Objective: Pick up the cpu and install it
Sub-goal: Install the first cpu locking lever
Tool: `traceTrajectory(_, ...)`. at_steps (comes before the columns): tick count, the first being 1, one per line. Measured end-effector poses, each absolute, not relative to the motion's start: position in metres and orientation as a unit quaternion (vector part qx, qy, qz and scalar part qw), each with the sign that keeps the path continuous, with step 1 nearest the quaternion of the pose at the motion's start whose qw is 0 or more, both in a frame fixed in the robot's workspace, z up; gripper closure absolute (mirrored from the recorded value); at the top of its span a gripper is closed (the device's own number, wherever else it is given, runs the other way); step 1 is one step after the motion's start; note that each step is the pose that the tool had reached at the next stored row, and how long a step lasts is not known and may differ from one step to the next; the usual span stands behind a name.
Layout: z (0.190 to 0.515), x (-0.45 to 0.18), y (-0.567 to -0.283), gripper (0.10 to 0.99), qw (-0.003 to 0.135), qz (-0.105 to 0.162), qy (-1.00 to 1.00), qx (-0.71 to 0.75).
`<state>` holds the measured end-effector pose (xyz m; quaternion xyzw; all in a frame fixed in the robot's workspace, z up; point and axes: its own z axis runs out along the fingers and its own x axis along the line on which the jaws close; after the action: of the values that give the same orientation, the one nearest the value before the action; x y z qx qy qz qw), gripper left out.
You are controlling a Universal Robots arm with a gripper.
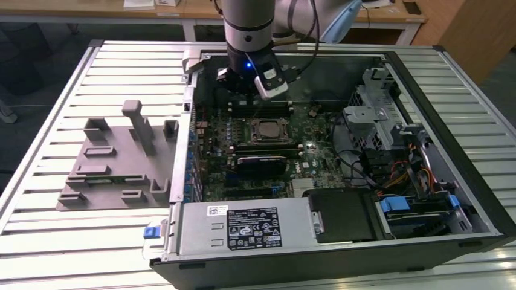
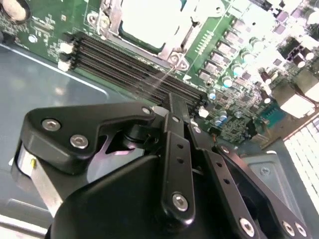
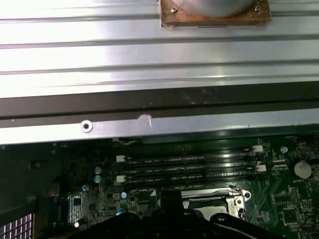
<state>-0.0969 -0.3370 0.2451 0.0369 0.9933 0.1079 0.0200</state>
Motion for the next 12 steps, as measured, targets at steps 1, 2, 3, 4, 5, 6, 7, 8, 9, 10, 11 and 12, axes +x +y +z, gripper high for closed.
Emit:
traceTrajectory(1,0.2451,-0.0969,-0.3369,0.980,0.020,0.108,0.993,0.037)
traceTrajectory(2,0.2451,-0.0968,-0.3370,0.980,0.020,0.108,0.993,0.037)
traceTrajectory(3,0.2451,-0.0967,-0.3369,0.980,0.020,0.108,0.993,0.037)
traceTrajectory(4,0.2451,-0.0966,-0.3369,0.980,0.020,0.108,0.993,0.037)
traceTrajectory(5,0.2450,-0.0966,-0.3369,0.980,0.020,0.108,0.993,0.037)
traceTrajectory(6,0.2449,-0.0966,-0.3369,0.980,0.020,0.108,0.993,0.037)
traceTrajectory(7,0.2447,-0.0966,-0.3369,0.980,0.020,0.108,0.993,0.037)
traceTrajectory(8,0.2446,-0.0966,-0.3369,0.980,0.021,0.108,0.993,0.037)
traceTrajectory(9,0.2444,-0.0966,-0.3369,0.980,0.021,0.108,0.993,0.037)
traceTrajectory(10,0.2444,-0.0966,-0.3370,0.980,0.021,0.107,0.993,0.037)
traceTrajectory(11,0.2438,-0.0966,-0.3369,0.980,0.021,0.107,0.993,0.037)
traceTrajectory(12,0.2435,-0.0966,-0.3369,0.980,0.021,0.107,0.993,0.037)
